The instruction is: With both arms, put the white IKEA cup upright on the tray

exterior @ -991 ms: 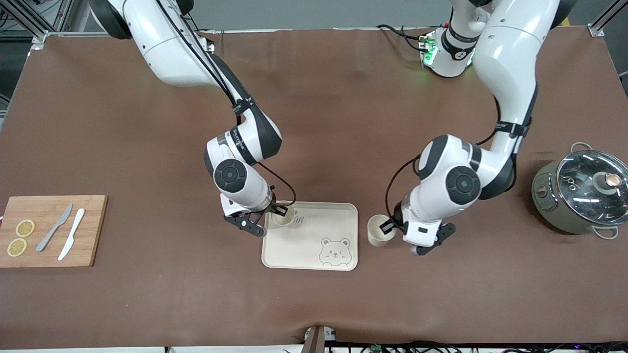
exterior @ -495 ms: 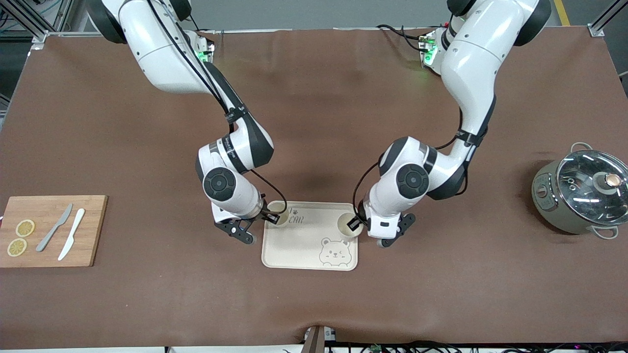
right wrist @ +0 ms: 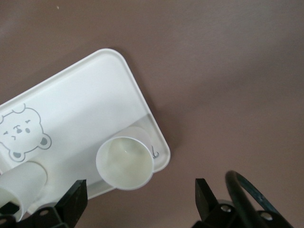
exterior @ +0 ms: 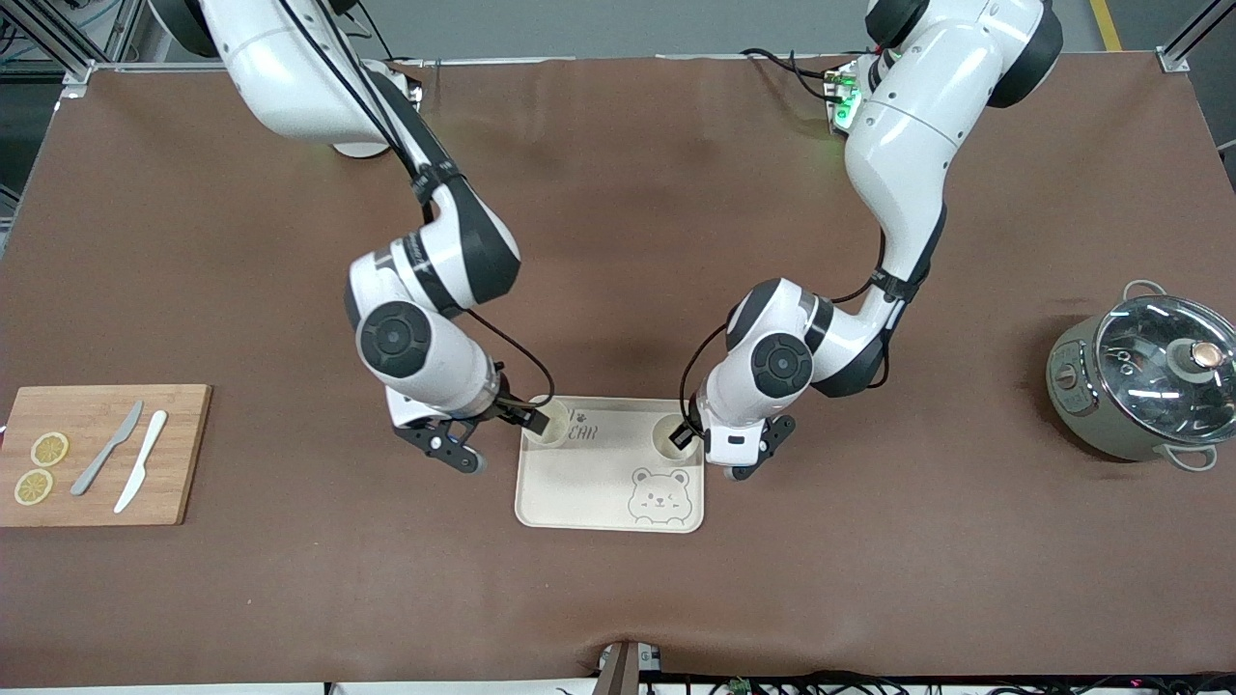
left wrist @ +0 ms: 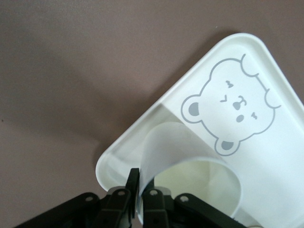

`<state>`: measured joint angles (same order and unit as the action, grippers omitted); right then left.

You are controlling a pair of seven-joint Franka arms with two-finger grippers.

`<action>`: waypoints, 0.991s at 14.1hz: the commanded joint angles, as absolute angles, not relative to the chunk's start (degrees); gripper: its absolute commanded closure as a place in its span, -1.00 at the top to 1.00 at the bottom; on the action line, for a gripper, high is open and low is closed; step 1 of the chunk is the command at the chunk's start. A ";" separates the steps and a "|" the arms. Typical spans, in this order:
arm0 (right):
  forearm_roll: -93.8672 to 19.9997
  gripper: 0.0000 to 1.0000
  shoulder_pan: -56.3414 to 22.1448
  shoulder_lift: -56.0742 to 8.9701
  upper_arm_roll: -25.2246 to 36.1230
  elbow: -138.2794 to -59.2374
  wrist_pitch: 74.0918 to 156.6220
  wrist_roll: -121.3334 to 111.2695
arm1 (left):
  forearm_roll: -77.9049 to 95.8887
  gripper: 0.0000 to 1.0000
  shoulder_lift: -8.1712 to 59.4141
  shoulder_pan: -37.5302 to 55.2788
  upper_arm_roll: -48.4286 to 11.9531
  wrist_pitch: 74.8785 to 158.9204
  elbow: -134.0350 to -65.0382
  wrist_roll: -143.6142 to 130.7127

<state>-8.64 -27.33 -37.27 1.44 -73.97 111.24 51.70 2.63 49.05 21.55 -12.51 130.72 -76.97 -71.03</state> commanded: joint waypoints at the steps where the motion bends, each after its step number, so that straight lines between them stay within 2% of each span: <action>1: -7.65 1.00 -25.58 -32.01 0.70 -75.40 107.33 52.47 | 4.13 1.00 47.56 21.27 -11.95 130.52 -75.67 -70.93; 3: -6.25 1.00 -25.49 -29.28 0.79 -75.67 102.24 52.82 | 3.96 1.00 45.28 20.75 -11.87 129.91 -75.67 -70.93; 7: -3.96 1.00 -23.38 -22.87 0.70 -77.95 97.13 49.85 | 3.43 1.00 38.43 16.88 -11.87 128.50 -76.02 -70.49; 14: -0.72 1.00 -18.20 -9.86 0.70 -89.90 96.86 36.58 | 0.26 1.00 26.82 8.19 -11.78 113.14 -76.64 -55.40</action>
<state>-2.73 -19.89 -15.58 1.55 -83.59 95.61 39.88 1.42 30.94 10.37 -11.73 116.95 -74.34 -59.39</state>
